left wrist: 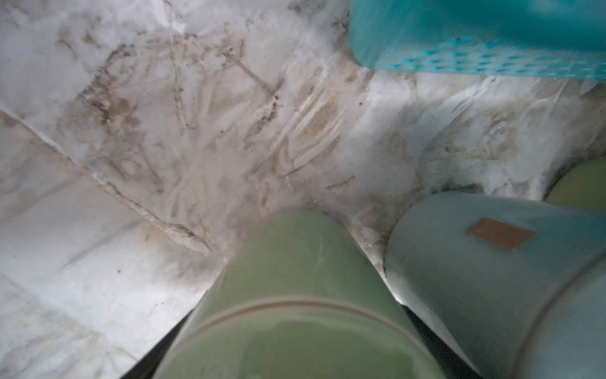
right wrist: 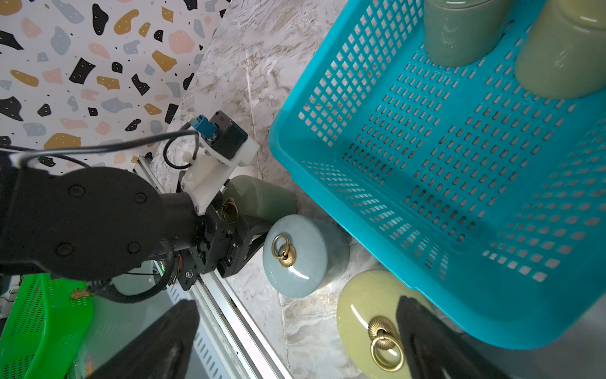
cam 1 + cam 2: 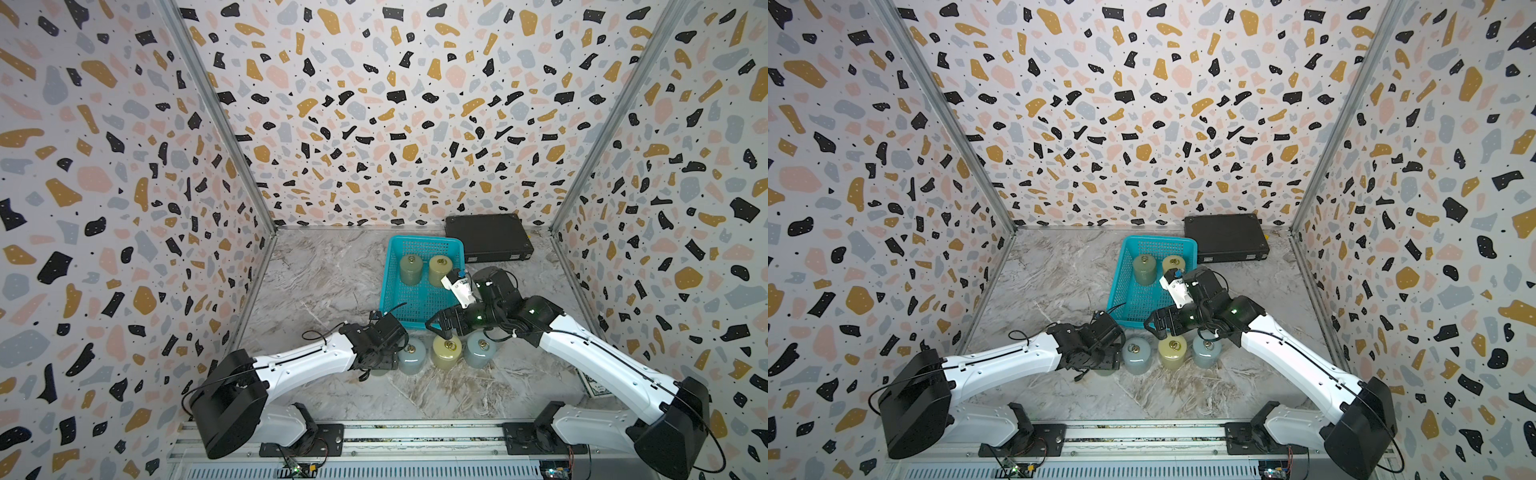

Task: Take the tea canister out of the basket
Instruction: Place the tea canister at the center of the board.

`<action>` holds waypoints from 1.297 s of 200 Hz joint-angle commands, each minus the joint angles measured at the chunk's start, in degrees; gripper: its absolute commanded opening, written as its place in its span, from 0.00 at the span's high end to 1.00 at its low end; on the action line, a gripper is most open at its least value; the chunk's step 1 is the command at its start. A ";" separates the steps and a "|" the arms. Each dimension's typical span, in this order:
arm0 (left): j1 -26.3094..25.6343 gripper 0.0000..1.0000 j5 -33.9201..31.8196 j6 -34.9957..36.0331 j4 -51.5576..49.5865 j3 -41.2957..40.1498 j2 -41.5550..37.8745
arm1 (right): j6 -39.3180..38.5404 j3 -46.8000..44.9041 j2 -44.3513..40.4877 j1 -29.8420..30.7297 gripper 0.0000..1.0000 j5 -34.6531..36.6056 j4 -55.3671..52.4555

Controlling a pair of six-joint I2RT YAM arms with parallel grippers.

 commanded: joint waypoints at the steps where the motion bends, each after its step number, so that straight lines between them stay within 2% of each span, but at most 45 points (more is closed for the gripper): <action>1: -0.54 0.16 -1.52 -0.75 2.12 -0.08 -0.37 | -0.15 1.89 -0.57 0.21 0.01 0.22 -0.63; 62: -0.55 0.07 -0.82 -0.59 0.92 0.59 -0.58 | -0.15 2.29 -0.48 0.21 0.01 0.63 -0.98; 110: -0.60 0.00 -1.21 -0.01 -3.63 2.63 -4.12 | -0.32 3.25 -0.26 0.21 0.01 3.34 -2.27; 168: -0.54 0.00 -1.63 2.30 -11.25 6.55 -13.30 | 1.14 7.18 3.19 0.21 0.01 12.47 -5.78; 200: -0.38 0.00 -1.21 6.23 -10.90 9.80 -17.19 | 1.35 11.63 7.74 0.13 0.01 20.37 -8.87; 233: 2.19 0.01 3.34 11.29 -8.86 14.81 -16.59 | 1.42 17.64 14.63 -0.95 0.01 27.37 -11.83; 259: 6.34 0.00 8.17 13.41 -7.92 18.59 -13.98 | 1.96 22.19 20.22 -3.14 0.01 28.38 -12.52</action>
